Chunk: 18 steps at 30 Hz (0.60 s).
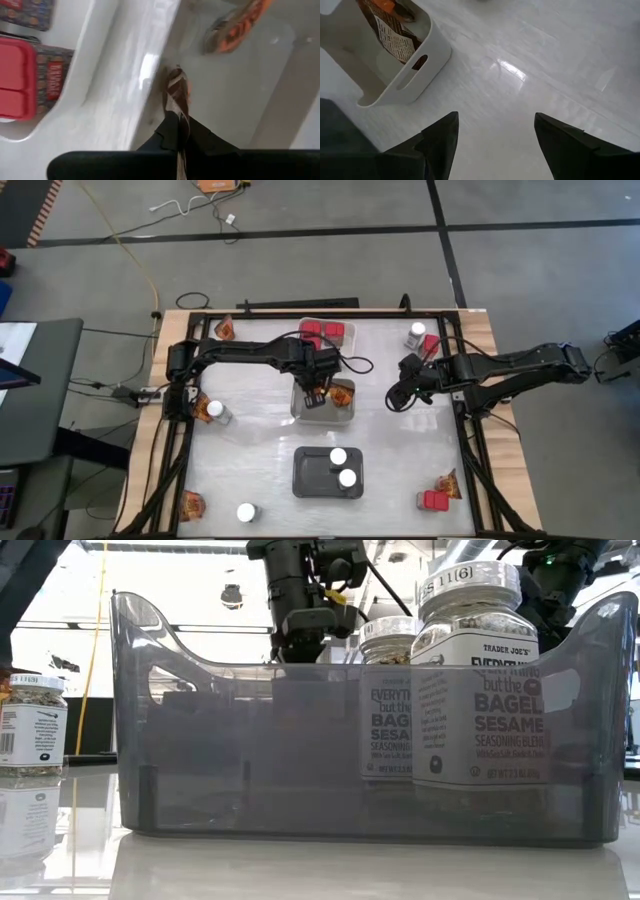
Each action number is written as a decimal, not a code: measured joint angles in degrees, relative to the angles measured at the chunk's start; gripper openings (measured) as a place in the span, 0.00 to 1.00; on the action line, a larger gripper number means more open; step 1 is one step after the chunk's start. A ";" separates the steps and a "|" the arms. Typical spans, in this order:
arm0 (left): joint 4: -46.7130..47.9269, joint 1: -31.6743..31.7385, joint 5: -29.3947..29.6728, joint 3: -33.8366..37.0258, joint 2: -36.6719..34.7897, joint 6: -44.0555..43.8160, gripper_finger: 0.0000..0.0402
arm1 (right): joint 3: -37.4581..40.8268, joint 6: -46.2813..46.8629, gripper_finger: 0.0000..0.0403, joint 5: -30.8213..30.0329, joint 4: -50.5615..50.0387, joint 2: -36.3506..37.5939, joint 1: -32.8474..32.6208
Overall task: Sort spices by type
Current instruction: Put the orange seasoning bag into the gray bin
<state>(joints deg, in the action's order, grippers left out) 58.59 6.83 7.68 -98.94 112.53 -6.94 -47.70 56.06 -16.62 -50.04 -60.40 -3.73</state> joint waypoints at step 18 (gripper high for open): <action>-0.06 0.04 -1.38 0.81 0.02 -0.07 0.22 | 0.00 0.50 0.71 0.00 0.03 0.00 0.00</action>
<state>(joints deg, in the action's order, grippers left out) 58.52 6.87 6.31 -98.13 112.55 -7.00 -47.70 56.55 -16.62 -50.01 -60.40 -3.73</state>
